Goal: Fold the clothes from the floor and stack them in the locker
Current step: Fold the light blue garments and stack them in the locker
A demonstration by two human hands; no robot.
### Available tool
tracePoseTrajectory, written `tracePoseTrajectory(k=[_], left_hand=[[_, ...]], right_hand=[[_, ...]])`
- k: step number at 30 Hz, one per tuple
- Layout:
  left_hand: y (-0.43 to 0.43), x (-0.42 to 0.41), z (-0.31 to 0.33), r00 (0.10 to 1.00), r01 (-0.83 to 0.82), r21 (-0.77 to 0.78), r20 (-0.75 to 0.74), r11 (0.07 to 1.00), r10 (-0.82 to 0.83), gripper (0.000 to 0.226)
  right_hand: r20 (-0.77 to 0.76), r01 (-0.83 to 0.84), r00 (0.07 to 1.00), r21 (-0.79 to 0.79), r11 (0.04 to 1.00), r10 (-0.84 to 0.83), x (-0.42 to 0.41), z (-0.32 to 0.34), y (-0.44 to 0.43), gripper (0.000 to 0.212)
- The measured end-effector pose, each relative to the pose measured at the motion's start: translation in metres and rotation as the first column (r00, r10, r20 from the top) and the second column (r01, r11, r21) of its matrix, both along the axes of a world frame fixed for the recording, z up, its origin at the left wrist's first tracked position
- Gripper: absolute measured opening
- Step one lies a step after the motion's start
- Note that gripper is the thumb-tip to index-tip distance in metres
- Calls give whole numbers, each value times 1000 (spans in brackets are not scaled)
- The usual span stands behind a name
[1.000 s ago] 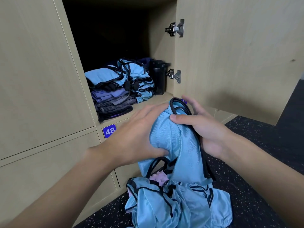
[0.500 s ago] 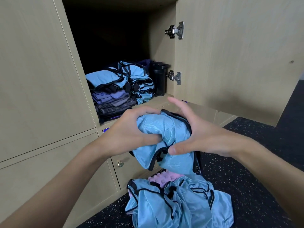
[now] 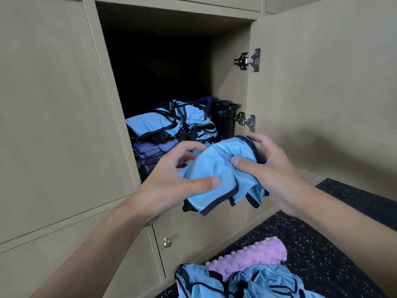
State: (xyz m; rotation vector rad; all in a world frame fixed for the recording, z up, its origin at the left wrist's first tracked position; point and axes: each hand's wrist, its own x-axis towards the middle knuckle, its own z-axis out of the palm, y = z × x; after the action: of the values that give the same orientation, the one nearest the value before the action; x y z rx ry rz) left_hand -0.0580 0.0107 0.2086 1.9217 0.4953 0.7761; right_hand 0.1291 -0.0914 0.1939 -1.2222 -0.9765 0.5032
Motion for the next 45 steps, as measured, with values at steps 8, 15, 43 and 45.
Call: tracePoseTrajectory(k=[8, 15, 43, 45], left_hand=[[49, 32, 0, 948, -304, 144, 146, 942, 283, 42], [103, 50, 24, 881, -466, 340, 258, 817, 396, 41], [202, 83, 21, 352, -527, 836, 50, 154, 935, 68], [206, 79, 10, 336, -505, 840, -20, 197, 942, 76]], right_hand=[[26, 7, 1000, 23, 1000, -8, 25, 25, 75, 47], [62, -158, 986, 37, 987, 155, 52, 61, 129, 58], [926, -36, 316, -207, 978, 207, 73, 66, 315, 90], [941, -14, 274, -202, 979, 198, 78, 60, 319, 88]])
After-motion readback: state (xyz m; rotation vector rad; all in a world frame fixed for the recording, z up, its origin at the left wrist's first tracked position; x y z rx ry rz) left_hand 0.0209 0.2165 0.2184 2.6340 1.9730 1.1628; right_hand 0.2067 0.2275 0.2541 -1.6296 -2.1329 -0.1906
